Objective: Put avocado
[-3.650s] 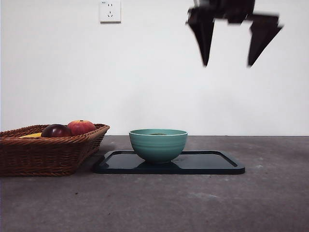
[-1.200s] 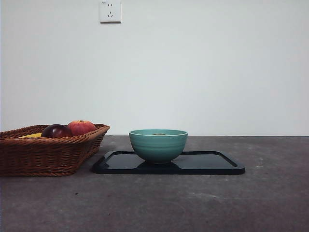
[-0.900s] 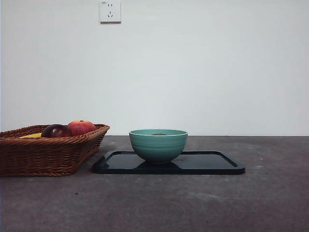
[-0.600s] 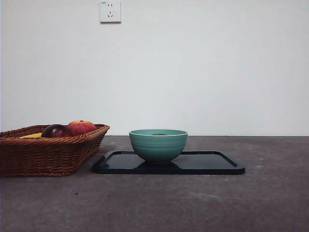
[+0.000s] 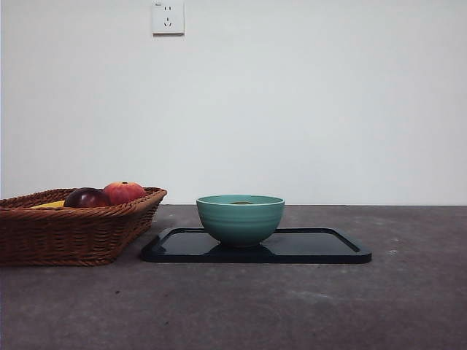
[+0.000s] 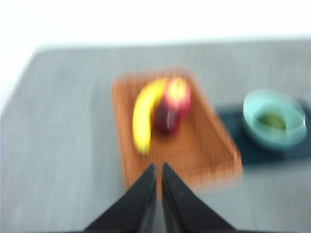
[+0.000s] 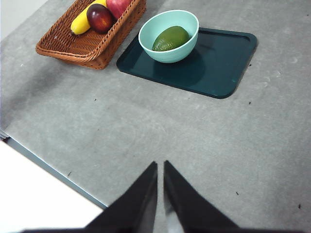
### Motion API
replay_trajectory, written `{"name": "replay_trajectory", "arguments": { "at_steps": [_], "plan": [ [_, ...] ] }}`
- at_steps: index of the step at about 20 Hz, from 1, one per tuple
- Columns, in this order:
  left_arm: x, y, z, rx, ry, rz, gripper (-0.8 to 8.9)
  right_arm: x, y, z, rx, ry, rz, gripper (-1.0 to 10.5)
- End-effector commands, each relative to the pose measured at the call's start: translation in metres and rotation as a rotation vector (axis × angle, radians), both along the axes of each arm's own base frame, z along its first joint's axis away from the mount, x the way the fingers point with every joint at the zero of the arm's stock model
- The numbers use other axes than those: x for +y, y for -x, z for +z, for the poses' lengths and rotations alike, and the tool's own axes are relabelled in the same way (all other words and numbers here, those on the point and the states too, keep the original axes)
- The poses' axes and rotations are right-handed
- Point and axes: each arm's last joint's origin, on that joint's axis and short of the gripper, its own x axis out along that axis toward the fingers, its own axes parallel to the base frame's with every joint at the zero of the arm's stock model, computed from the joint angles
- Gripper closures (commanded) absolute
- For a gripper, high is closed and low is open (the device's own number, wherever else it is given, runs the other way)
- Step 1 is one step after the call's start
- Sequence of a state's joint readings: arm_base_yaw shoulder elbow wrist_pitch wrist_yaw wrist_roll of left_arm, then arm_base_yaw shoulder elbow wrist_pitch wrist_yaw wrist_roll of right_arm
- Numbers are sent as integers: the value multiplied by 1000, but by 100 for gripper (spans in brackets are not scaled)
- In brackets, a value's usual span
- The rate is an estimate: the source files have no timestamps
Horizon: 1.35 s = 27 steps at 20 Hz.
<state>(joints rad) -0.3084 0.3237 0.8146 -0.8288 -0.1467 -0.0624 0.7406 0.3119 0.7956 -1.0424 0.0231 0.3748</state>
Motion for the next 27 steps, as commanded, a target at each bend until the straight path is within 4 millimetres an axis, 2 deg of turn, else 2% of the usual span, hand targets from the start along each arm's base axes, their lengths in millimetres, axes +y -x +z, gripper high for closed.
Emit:
{"name": "replay_trajectory", "arguments": {
  "at_steps": [1, 3, 5, 8, 11, 14, 27],
  "plan": [
    [-2, -22, -9, -187, 0, -22, 795, 0, 0, 3, -9, -15, 4, 930],
    [-4, -43, -38, -269, 35, -92, 795, 0, 0, 3, -9, -15, 4, 930],
    [-3, -57, -70, -303, 41, -79, 795, 0, 0, 3, -9, -15, 4, 930],
    [-3, -57, -115, -265, 41, -78, 795, 0, 0, 3, -9, -15, 4, 930],
    [-3, -54, -143, -250, 39, -69, 795, 0, 0, 3, -9, -15, 4, 930],
    [0, -54, -157, -223, 18, 18, 795, 0, 0, 3, -9, -15, 4, 930],
    [9, -51, -173, -159, 51, 132, 795, 0, 0, 3, -9, -15, 4, 930]
  ]
}}
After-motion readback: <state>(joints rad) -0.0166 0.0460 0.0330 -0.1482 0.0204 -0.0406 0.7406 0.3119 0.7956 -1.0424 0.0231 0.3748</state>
